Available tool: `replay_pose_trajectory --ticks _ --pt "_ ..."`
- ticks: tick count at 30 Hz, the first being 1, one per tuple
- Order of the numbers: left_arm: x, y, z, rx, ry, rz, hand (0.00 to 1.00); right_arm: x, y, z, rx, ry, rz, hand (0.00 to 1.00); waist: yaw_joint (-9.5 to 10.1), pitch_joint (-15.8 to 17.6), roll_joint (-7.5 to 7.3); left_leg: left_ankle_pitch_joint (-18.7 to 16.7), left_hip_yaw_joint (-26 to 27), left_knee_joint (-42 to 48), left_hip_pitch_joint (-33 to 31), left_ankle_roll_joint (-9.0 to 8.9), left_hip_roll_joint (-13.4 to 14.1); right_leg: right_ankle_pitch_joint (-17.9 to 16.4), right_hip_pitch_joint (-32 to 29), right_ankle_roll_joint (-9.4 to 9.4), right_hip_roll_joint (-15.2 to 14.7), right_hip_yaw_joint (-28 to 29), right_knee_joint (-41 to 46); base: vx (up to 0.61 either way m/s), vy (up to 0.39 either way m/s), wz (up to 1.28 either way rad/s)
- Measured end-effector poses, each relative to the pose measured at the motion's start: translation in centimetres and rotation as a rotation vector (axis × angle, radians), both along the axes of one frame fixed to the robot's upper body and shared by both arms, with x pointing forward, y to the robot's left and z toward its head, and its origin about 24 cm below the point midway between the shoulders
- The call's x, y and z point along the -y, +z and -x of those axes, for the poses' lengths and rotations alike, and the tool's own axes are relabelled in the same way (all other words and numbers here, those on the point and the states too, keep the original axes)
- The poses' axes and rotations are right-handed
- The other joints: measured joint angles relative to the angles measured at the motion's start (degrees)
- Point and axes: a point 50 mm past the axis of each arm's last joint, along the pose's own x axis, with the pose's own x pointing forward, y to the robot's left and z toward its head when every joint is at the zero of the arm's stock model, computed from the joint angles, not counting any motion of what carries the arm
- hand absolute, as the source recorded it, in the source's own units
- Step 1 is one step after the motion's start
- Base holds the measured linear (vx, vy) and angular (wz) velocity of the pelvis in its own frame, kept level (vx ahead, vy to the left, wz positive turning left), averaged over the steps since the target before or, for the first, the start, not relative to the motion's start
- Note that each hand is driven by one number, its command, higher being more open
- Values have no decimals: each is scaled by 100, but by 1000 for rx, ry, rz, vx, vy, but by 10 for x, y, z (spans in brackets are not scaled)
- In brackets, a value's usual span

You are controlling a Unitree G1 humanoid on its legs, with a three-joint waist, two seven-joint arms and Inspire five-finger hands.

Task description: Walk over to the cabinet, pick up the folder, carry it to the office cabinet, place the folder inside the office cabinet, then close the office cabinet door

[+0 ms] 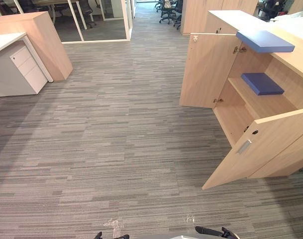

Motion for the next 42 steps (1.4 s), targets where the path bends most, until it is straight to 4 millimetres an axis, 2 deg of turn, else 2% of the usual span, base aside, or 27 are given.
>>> replay_pose_trajectory --ticks 9,11,12,13,14,15,16,18,21,23,24,25,26,27,28,29,30,32,33,34,35,36,37,39,40,41,42 --pt "-3 1 -2 19 42 -5 100 -2 0 -1 11 -19 -6 100 49 62 -68 36 3 -41 -121 -11 7 -6 -131 -9 -1 -50 0 0 1 1" --pt "-6 3 -7 47 74 -13 100 -6 1 -6 35 -17 -12 100 63 147 -109 -335 24 707 -507 -36 25 -111 -182 -85 -12 -85 49 0 0 0" --pt "-6 4 -14 77 94 -12 100 -5 3 -11 55 -16 -8 100 89 291 -82 -671 61 1479 -800 -121 117 -297 -183 -290 7 -211 190 -60 4 3" --pt "-7 6 -22 107 122 -12 100 -4 4 -14 72 -11 -3 100 116 359 -78 -879 224 2536 -1273 -336 239 -433 -169 -301 0 -404 306 -76 5 2" --pt "-6 8 -29 139 144 -10 100 -5 5 -16 76 -6 -1 100 146 419 -78 -844 385 3546 -1711 -355 376 -505 -135 -352 -4 -402 418 -53 7 -8" --pt "-8 12 -36 186 169 -16 100 -4 5 -17 81 -7 4 100 216 504 -71 -895 628 4604 -2202 -279 608 -617 -28 -408 -4 -358 578 14 3 -14" --pt "-9 13 -37 203 182 -21 100 -4 5 -17 80 -9 6 100 222 510 -76 -976 722 4847 -2357 -249 706 -672 27 -409 -28 -357 633 87 -2 -12" --pt "-8 15 -41 223 181 -31 100 -5 5 -17 77 -9 5 100 234 469 -109 -1039 974 4680 -2666 -231 930 -752 128 -298 -159 -325 744 129 27 -11" --pt "-9 16 -48 244 176 -37 100 -15 5 -26 100 -4 -21 100 256 467 -120 -756 978 2920 -2952 -213 1021 -823 181 -67 -439 -178 676 283 173 -28" --pt "-8 17 -52 247 172 -42 100 -21 4 -25 93 -9 -37 100 270 462 -109 -264 926 1607 -2876 -290 1044 -989 345 278 -752 -111 654 398 291 -25" --pt "-7 17 -52 245 168 -43 100 -22 4 -24 92 -10 -38 100 288 444 -81 -178 934 1419 -2834 -325 1085 -1035 396 388 -814 -101 658 421 358 -27" --pt "-6 17 -53 242 160 -45 100 -21 3 -20 86 -18 -39 100 326 422 -72 298 1083 1446 -2808 -434 1119 -1105 499 560 -950 -88 670 543 530 -33" --pt "-9 17 -54 235 136 -53 100 -24 2 -18 79 -21 -47 100 403 318 -149 669 1242 1663 -2814 -256 957 -1021 521 805 -1247 -72 784 460 459 -34" --pt "-12 17 -54 234 128 -60 100 -27 2 -19 81 -21 -54 100 410 267 -232 621 1306 1730 -2807 -184 849 -943 463 920 -1397 -69 885 558 567 -32" --pt "-16 17 -54 223 108 -71 100 -33 1 -19 83 -19 -71 100 410 154 -361 420 1462 1751 -2726 57 627 -777 238 974 -1689 16 1290 450 449 -33" --pt "-16 17 -54 209 79 -75 100 -34 1 -20 83 -22 -77 100 413 104 -424 264 1638 1690 -2476 208 427 -567 8 921 -1974 158 1895 547 539 -29" --pt "-16 16 -53 201 66 -74 100 -33 1 -20 84 -28 -76 100 400 93 -416 167 1693 1652 -2321 270 329 -411 -86 854 -2106 161 2236 463 456 -25" --pt "-10 14 -51 175 -15 -72 100 -23 3 -23 98 -52 -54 100 350 3 -312 -74 1817 1396 -1726 488 21 311 -573 60 -2564 5 3781 456 451 -11" --pt "-10 14 -52 165 -58 -76 100 -20 5 -29 114 -46 -45 100 329 5 -297 -123 1839 1252 -1459 542 -119 368 -897 -390 -2827 -209 4841 426 415 1" --pt "-10 14 -52 160 -85 -79 100 -19 7 -34 127 -42 -41 100 258 1 -299 -127 1807 1069 -1156 549 -276 302 -1146 -602 -3073 -533 5740 418 344 13" --pt "-9 13 -52 153 -105 -77 100 -20 8 -40 141 -27 -38 100 191 3 -290 -127 1703 850 -818 551 -389 96 -1371 -639 -3178 -857 6448 465 320 21" --pt "-6 12 -55 145 -134 -75 100 -23 10 -48 160 17 -34 100 158 32 -242 -127 1597 749 -569 551 -409 -393 -1632 -485 -3004 -1139 6691 421 202 17" --pt "-5 12 -56 138 -152 -75 100 -24 11 -52 173 32 -32 100 164 65 -216 -127 1551 727 -461 551 -405 -589 -1720 -385 -2894 -1253 6613 307 103 11" --pt "-2 11 -59 131 -192 -66 100 -28 15 -66 211 54 -36 100 138 352 -141 -157 1485 639 7 502 -371 -1064 -1825 -225 -2450 -1506 5831 240 28 1" --pt "-1 10 -59 129 -200 -64 100 -29 16 -69 223 54 -37 100 127 392 -103 -190 1459 611 97 461 -348 -1124 -1900 -174 -2278 -1544 5440 220 -24 7" --pt "0 10 -59 127 -209 -62 100 -31 18 -74 248 44 -47 100 72 428 -77 -288 1411 539 200 448 -314 -1139 -2055 -94 -2016 -1675 4652 153 -41 18" --pt "1 10 -59 128 -210 -60 100 -32 19 -77 260 45 -48 100 46 437 -58 -402 1411 473 238 466 -286 -1110 -2133 -79 -1908 -1790 4275 174 -67 24"
